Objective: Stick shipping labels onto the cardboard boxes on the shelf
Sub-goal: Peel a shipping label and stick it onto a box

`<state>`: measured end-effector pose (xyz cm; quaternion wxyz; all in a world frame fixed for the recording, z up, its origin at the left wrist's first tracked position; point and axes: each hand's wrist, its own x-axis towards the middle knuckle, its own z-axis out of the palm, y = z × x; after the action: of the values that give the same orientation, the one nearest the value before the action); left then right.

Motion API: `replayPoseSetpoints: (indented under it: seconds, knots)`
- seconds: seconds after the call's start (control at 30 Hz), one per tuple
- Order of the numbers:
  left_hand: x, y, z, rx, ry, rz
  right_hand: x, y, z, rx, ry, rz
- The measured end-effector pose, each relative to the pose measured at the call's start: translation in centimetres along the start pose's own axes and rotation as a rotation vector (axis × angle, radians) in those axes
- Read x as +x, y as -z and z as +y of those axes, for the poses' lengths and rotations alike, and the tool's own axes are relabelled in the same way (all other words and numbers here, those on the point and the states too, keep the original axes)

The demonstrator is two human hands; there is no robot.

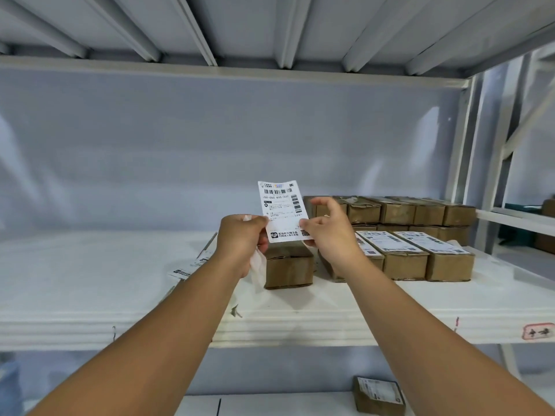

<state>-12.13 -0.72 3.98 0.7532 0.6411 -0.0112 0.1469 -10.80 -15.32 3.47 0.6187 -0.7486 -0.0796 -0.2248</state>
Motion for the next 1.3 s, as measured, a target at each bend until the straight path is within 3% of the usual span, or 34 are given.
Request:
replayPoseSetpoints:
  seconds: [0.23, 0.4, 0.63, 0.83, 1.07, 1.3]
  knots:
    - [1.8, 0.5, -0.8, 0.219, -0.083, -0.126, 0.9, -0.2, 2.9, 0.02, 0.079, 0.03]
    - [2.0, 0.6, -2.6, 0.445, -0.225, 0.036, 0.3, -1.6, 4.1, 0.014, 0.167, 0.086]
    - [2.0, 0.9, -4.2, 0.137, -0.22, -0.035, -0.1, -1.4, 4.4, -0.023, 0.186, 0.115]
    - [1.8, 1.0, -4.5, 0.245, -0.283, -0.082, -0.2, -1.4, 4.2, -0.019, 0.163, 0.14]
    - [1.9, 1.2, -4.9, 0.286, -0.316, -0.072, -0.9, -1.3, 4.0, -0.251, 0.252, 0.157]
    - [2.4, 1.2, -5.2, 0.365, -0.348, -0.071, -0.9, -1.2, 4.0, -0.301, 0.263, 0.16]
